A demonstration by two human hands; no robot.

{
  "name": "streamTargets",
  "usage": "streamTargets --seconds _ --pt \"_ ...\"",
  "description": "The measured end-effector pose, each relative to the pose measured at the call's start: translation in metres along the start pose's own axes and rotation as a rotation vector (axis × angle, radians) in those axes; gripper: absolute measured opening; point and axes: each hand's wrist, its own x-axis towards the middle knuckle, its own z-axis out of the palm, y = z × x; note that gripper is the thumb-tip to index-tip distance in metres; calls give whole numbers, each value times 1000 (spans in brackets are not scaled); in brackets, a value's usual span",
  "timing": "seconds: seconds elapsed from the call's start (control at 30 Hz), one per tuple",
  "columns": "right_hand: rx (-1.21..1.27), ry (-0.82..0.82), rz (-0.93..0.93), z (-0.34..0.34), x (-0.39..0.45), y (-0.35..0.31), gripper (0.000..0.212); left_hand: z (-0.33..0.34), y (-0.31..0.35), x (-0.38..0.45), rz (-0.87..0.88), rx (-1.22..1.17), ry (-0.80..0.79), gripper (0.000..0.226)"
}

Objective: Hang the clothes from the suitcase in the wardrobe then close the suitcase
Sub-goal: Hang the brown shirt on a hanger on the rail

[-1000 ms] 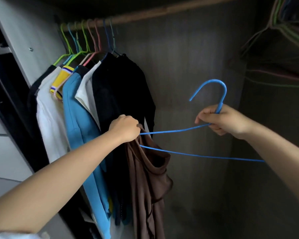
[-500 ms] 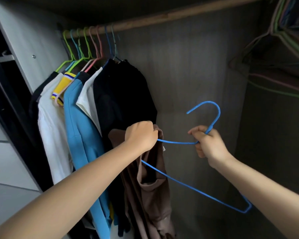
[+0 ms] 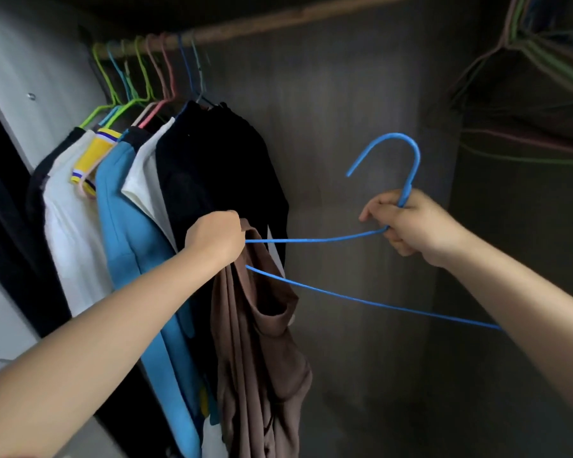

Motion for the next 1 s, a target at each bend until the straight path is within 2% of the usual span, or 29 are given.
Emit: streamTargets --seconds 0.13,0.27,0.33,0.4,0.5,0.63,0.73,0.83,0.93,1.0 --pt "-75 -96 -73 16 7 8 35 1 23 -1 44 2 -26 22" --pt "20 -205 -16 20 15 19 35 2 35 -2 118 -99 31 17" --pt "61 -249 12 16 17 27 34 3 32 -1 128 -191 72 26" --pt "76 -253 16 6 20 33 34 -2 24 4 61 -309 93 34" --pt "100 -151 -17 -22 32 31 36 -17 8 13 -71 -430 104 35" --pt "160 -36 -100 -40 46 17 48 -24 11 12 -44 -401 36 24" --pt "126 -60 -144 -28 49 8 19 -21 21 7 20 -346 11 27" --pt "140 -96 -163 -8 51 12 11 -20 31 4 56 -346 14 25" --pt "189 47 -131 16 55 28 35 -21 42 0 110 -389 -11 30" --pt "248 171 -93 30 53 42 39 -25 47 -2 140 -446 -16 34"
